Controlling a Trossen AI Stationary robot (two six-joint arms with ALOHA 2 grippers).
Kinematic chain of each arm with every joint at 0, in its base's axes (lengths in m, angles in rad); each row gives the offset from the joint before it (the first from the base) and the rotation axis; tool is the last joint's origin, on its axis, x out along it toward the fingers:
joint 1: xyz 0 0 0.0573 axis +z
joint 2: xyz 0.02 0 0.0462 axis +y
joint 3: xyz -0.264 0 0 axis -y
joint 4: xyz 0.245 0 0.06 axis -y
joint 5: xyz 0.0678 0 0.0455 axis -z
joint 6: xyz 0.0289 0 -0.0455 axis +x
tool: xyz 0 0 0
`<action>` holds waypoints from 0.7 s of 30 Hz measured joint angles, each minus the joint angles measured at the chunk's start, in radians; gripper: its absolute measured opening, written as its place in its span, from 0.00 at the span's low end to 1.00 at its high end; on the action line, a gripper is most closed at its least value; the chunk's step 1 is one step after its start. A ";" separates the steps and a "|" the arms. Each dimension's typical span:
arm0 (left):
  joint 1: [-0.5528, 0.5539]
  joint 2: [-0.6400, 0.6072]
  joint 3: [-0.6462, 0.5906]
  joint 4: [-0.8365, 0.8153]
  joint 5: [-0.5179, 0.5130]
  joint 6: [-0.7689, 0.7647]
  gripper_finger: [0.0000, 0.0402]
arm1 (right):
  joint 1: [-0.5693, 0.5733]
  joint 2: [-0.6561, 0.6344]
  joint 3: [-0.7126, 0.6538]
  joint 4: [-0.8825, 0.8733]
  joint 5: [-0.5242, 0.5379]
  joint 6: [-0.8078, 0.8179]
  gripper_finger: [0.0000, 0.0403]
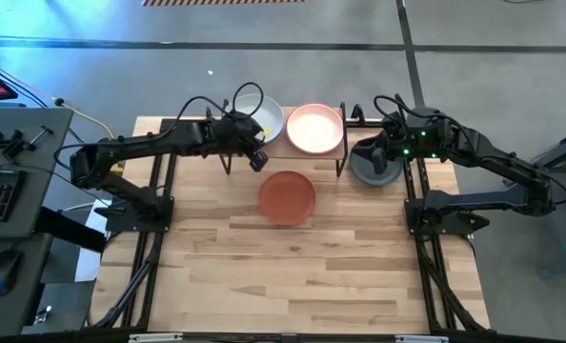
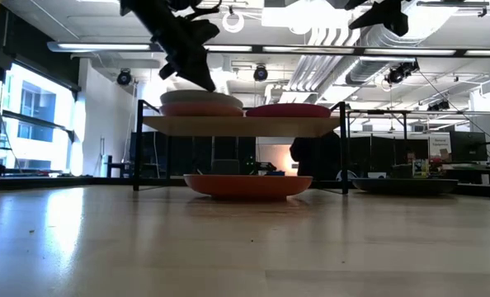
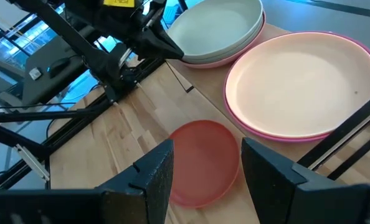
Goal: Place and stack plates onto a shelf
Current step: Stack the white plate on top of the light blue plate
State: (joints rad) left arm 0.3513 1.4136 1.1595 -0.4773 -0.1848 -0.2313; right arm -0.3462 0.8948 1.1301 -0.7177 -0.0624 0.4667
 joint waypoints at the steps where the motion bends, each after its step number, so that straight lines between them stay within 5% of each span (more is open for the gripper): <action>1: 0.005 0.000 0.000 -0.008 0.005 0.000 0.00 | 0.000 0.000 0.000 0.000 0.000 0.000 0.42; 11: 0.023 -0.025 -0.001 -0.021 0.070 -0.011 0.00 | 0.000 0.000 0.000 0.000 -0.013 0.003 0.42; 21: -0.019 -0.319 -0.013 0.224 0.151 0.050 0.00 | 0.000 0.000 0.000 0.000 -0.018 -0.004 0.42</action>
State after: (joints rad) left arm 0.3325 1.0949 1.1468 -0.2535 -0.0335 -0.1812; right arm -0.3462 0.8944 1.1301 -0.7174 -0.0799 0.4625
